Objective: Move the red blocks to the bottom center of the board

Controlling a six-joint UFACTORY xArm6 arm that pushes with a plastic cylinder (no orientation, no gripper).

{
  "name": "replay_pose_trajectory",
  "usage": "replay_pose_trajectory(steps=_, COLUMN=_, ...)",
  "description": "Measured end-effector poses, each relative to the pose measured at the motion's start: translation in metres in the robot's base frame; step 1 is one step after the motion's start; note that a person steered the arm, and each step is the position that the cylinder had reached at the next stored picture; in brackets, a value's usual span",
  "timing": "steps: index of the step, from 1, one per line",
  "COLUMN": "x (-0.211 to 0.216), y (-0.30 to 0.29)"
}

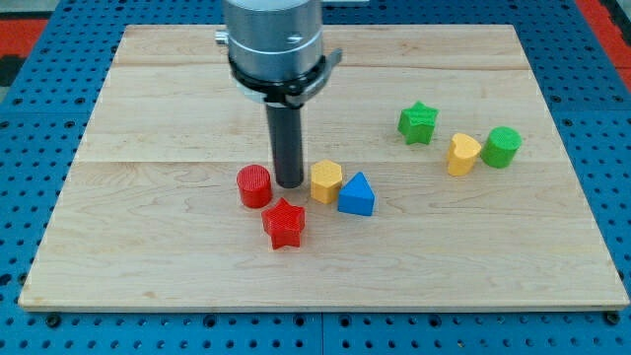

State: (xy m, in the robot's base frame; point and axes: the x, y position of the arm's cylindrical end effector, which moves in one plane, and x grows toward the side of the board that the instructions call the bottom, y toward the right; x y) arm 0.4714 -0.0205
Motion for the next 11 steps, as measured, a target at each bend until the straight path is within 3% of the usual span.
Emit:
replay_pose_trajectory(steps=2, x=-0.024, y=-0.09)
replay_pose_trajectory(steps=4, x=0.011, y=-0.005)
replay_pose_trajectory(steps=6, x=0.05, y=0.007)
replay_pose_trajectory(steps=9, x=0.042, y=0.027)
replay_pose_trajectory(steps=11, x=0.035, y=0.094)
